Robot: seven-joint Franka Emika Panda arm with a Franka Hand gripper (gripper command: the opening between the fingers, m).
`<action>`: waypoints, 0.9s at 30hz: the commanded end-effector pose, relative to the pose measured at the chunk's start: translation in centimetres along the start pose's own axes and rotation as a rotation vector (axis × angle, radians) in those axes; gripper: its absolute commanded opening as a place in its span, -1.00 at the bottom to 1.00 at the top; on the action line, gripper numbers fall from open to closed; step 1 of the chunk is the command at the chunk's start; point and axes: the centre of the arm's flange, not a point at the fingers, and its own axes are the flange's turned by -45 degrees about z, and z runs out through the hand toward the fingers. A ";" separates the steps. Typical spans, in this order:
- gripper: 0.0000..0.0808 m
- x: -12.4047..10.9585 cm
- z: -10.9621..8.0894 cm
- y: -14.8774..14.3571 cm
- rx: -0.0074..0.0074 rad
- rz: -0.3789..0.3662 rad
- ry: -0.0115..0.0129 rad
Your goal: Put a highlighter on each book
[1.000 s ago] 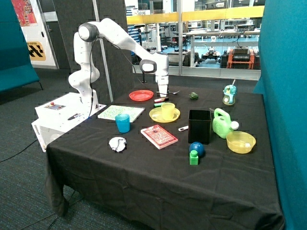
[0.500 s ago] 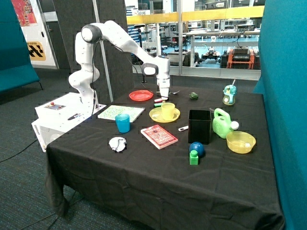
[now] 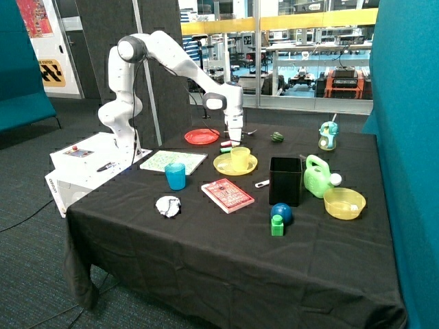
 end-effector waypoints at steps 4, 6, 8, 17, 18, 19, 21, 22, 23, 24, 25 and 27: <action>-0.32 -0.7 0.4 0.7 0.0022 -0.008 0.0048; -0.31 -0.7 0.2 0.8 0.0021 -0.016 0.0049; -0.30 -0.6 -0.1 0.8 0.0021 -0.024 0.0049; -0.28 -0.7 -0.6 0.8 0.0021 -0.043 0.0049; -0.28 -0.8 -0.6 0.8 0.0021 -0.044 0.0049; -0.28 -0.9 -0.5 0.8 0.0021 -0.045 0.0049; -0.28 -1.2 -0.3 0.8 0.0021 -0.046 0.0049; -0.27 -1.3 -0.2 0.8 0.0021 -0.045 0.0049; -0.25 -1.5 -0.2 0.8 0.0021 -0.045 0.0049; -0.26 -1.6 -0.1 0.8 0.0021 -0.043 0.0049; -0.27 -1.8 0.0 0.8 0.0021 -0.042 0.0049; -0.28 -2.2 0.2 0.8 0.0021 -0.041 0.0049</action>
